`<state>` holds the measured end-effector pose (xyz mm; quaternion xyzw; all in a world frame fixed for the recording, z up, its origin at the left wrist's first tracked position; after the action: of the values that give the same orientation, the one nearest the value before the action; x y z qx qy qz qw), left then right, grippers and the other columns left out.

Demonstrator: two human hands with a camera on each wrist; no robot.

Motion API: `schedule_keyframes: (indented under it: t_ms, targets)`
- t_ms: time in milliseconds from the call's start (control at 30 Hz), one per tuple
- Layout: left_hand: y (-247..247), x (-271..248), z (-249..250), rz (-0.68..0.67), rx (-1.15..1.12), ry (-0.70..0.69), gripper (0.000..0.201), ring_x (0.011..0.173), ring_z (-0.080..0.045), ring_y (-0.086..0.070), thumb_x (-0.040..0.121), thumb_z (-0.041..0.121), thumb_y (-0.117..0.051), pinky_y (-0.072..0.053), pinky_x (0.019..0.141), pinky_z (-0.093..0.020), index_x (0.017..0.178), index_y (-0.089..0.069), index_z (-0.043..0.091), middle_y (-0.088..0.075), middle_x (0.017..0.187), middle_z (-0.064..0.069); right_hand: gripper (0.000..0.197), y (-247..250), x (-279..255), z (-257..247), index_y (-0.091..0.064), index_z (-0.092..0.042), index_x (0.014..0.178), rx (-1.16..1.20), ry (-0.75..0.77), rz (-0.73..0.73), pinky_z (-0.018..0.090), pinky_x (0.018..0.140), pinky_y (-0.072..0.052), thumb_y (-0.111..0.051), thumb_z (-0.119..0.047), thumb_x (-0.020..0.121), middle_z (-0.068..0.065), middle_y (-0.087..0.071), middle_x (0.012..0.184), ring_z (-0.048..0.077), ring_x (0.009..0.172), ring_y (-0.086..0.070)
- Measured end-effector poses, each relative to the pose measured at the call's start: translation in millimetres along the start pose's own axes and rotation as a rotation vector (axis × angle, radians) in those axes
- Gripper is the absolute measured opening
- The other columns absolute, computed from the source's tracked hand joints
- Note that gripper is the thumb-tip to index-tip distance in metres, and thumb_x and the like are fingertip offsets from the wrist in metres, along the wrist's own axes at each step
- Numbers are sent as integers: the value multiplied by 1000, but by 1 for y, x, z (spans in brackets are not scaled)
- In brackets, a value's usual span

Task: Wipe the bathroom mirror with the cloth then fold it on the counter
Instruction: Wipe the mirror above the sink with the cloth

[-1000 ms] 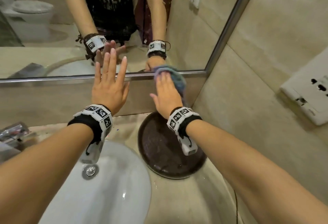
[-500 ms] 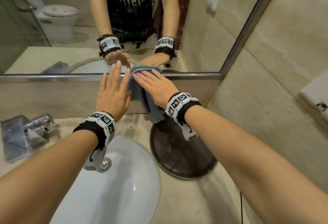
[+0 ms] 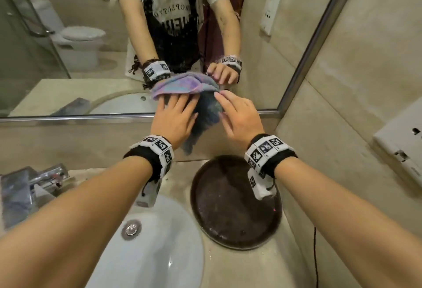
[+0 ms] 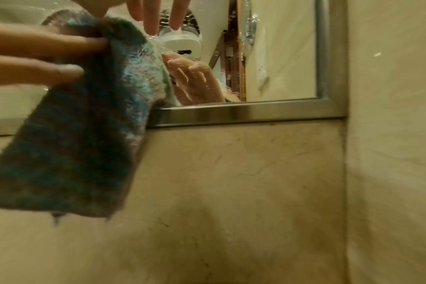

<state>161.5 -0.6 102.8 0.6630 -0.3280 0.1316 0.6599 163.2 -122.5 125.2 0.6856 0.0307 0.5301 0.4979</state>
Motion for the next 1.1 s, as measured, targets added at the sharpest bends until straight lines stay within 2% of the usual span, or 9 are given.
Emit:
schedule_keyframes:
  t_ms: [133, 267, 367, 467, 567, 667, 800, 933, 1100]
  targets:
    - [20, 25, 21, 152, 77, -236, 35, 111, -31, -51, 92, 32, -49, -36, 99, -49, 121, -57, 13, -59, 121, -11, 49, 1, -9, 4, -46, -11, 136, -127, 32, -48, 39, 95, -40, -51, -23, 89, 12, -48, 139, 24, 124, -48]
    - [40, 57, 20, 237, 167, -239, 33, 97, -29, -54, 85, 30, -60, -33, 87, -39, 112, -60, 11, -62, 112, -12, 47, 13, 4, 18, -51, -5, 131, -161, -191, 41, 40, 93, -43, -46, -24, 89, 16, -49, 137, 26, 122, -46]
    - [41, 61, 20, 275, 171, -299, 37, 111, -32, -44, 84, 16, -59, -37, 93, -41, 120, -54, 8, -55, 126, -19, 47, 24, 4, 33, -50, -7, 132, -95, -366, 122, 44, 98, -41, -51, -23, 88, 17, -45, 140, 31, 125, -45]
    - [39, 54, 23, 269, 140, -291, 51, 127, -32, -35, 87, 7, -46, -40, 100, -48, 138, -39, 5, -45, 139, -20, 51, 29, 2, 42, -43, -8, 137, -127, -393, 120, 48, 106, -35, -52, -25, 89, 17, -36, 146, 31, 133, -36]
    - [32, 55, 27, 214, 217, -211, 54, 137, -29, -33, 91, 9, -42, -31, 107, -50, 143, -31, 2, -33, 149, -15, 53, 32, -2, 52, -40, -8, 139, -152, -421, 113, 50, 108, -33, -49, -27, 90, 18, -32, 148, 31, 136, -32]
    - [27, 65, 33, 156, 218, -95, 64, 141, -26, -24, 93, 25, -50, -21, 110, -55, 147, -19, 8, -24, 154, -11, 54, 36, -13, 65, -38, -10, 140, -148, -507, 122, 50, 111, -28, -49, -29, 91, 19, -28, 150, 33, 138, -27]
    - [29, 91, 59, 123, 216, -165, 65, 144, -23, -16, 95, 26, -46, -2, 108, -56, 149, -13, 15, -13, 157, -6, 62, 43, -24, 77, -23, -13, 147, -162, -570, 106, 43, 117, -8, -41, -35, 92, 19, -13, 155, 32, 143, -11]
    - [26, 111, 91, 11, 183, -217, 58, 146, -21, -2, 96, 19, -29, 9, 106, -59, 150, -9, 23, -1, 158, -2, 70, 47, -38, 93, -6, -8, 149, 81, -674, 168, 35, 116, -17, -41, -32, 93, 18, 4, 156, 27, 145, -5]
    - [1, 89, 100, 71, 356, -446, 54, 137, -20, -36, 89, 20, -23, -21, 104, -60, 138, -45, 25, -37, 149, 1, 67, 48, -48, 97, -9, -14, 149, 68, -684, 163, 35, 111, -28, -42, -32, 93, 14, 0, 157, 25, 145, -9]
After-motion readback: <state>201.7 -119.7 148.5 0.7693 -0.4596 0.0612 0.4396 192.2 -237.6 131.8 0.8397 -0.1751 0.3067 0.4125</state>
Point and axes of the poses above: each hand's wrist, its own x-axis towards the middle knuckle, its own y-axis out of the back of the hand, z = x × y, the point moved 9 cm from there along x, towards the middle knuckle
